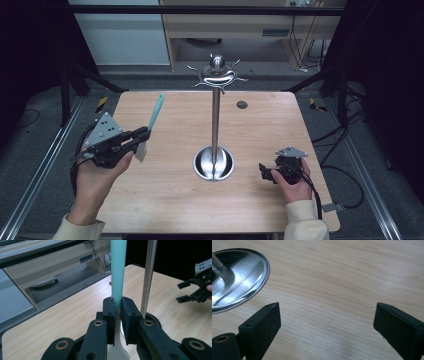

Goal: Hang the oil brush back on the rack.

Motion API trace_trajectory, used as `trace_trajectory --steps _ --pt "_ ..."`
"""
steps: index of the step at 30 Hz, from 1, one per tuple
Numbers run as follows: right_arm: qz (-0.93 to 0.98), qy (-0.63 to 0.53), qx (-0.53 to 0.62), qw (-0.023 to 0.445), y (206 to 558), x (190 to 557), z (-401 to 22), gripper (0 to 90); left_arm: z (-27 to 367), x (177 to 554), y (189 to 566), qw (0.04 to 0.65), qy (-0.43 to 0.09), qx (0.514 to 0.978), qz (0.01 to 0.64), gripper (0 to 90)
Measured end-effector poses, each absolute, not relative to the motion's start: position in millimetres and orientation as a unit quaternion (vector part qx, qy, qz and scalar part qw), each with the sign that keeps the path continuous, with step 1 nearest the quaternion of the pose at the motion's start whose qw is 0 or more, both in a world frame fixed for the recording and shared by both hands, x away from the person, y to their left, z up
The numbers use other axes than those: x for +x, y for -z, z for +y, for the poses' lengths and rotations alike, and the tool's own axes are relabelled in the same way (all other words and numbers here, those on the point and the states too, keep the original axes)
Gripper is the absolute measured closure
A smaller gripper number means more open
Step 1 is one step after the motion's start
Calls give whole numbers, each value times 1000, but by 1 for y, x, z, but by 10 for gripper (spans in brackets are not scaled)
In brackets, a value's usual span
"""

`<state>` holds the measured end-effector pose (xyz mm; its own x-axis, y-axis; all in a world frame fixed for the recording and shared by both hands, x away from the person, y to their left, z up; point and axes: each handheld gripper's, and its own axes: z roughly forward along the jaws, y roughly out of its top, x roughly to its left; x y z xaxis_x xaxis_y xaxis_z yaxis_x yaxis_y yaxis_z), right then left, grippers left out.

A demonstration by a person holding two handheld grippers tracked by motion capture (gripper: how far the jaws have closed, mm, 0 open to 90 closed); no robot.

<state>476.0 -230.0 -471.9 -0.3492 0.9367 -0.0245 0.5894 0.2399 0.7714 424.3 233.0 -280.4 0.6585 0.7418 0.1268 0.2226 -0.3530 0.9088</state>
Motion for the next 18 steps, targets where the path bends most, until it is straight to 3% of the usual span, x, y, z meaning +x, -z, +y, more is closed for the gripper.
trace_trajectory --steps 18 --pt "747 -343 508 259 470 475 -230 82 213 418 257 495 -273 777 277 818"
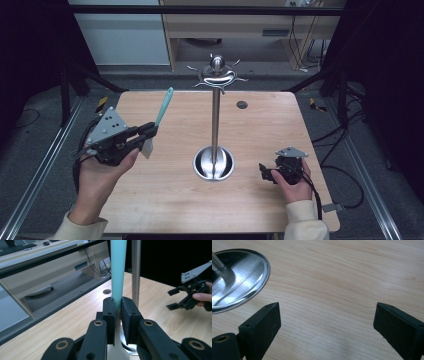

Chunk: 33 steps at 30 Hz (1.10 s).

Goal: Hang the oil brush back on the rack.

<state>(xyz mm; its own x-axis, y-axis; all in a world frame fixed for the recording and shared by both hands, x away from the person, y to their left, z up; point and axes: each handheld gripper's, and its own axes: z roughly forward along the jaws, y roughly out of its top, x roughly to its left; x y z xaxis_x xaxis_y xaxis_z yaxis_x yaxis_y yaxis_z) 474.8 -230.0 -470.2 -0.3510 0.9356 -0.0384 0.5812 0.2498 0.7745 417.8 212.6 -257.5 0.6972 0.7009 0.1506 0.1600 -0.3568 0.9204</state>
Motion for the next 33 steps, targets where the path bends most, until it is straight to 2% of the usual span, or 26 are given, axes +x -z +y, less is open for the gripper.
trace_trajectory --steps 18,33 --pt "748 -342 507 256 470 475 -231 83 183 421 241 502 -262 783 258 818" --pt "745 -347 510 253 469 474 -231 83 176 425 243 491 -260 789 263 817"
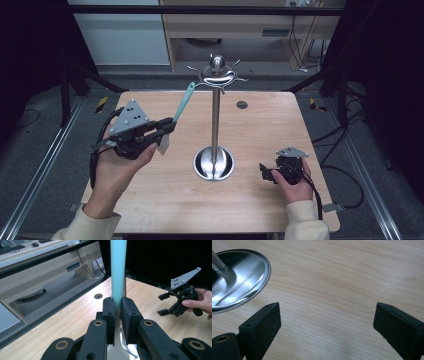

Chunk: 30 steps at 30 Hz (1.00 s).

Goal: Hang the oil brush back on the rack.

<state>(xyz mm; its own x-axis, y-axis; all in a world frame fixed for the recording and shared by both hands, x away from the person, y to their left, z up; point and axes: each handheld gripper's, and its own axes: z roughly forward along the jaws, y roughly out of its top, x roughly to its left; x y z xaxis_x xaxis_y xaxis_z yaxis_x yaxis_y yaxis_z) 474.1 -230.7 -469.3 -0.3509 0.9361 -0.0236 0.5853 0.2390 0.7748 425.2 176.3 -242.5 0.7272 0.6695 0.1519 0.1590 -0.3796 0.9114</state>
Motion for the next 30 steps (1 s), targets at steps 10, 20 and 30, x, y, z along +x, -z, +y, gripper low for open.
trace_trajectory --steps 10,20,30 --pt "746 -346 509 253 469 474 -231 83 176 426 243 488 -260 790 266 817" --pt "746 -347 508 255 469 474 -232 83 172 433 244 483 -250 796 266 817" --pt "745 -347 509 254 469 474 -232 83 165 441 249 482 -241 801 263 817"
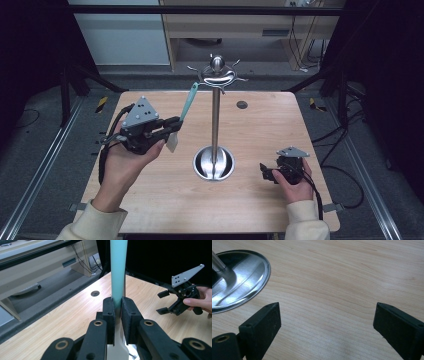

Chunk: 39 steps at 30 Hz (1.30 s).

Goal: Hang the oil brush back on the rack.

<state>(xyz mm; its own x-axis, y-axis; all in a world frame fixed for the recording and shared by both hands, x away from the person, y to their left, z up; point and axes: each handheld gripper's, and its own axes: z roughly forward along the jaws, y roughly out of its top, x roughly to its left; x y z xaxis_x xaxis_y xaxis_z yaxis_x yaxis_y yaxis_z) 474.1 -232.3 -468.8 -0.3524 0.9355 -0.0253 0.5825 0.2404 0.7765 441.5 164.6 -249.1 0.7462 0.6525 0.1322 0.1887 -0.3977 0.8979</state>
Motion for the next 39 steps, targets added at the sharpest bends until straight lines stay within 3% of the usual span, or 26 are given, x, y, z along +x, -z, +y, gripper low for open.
trace_trajectory --steps 39 --pt "745 -352 507 251 470 474 -232 82 152 456 254 480 -227 808 256 816"
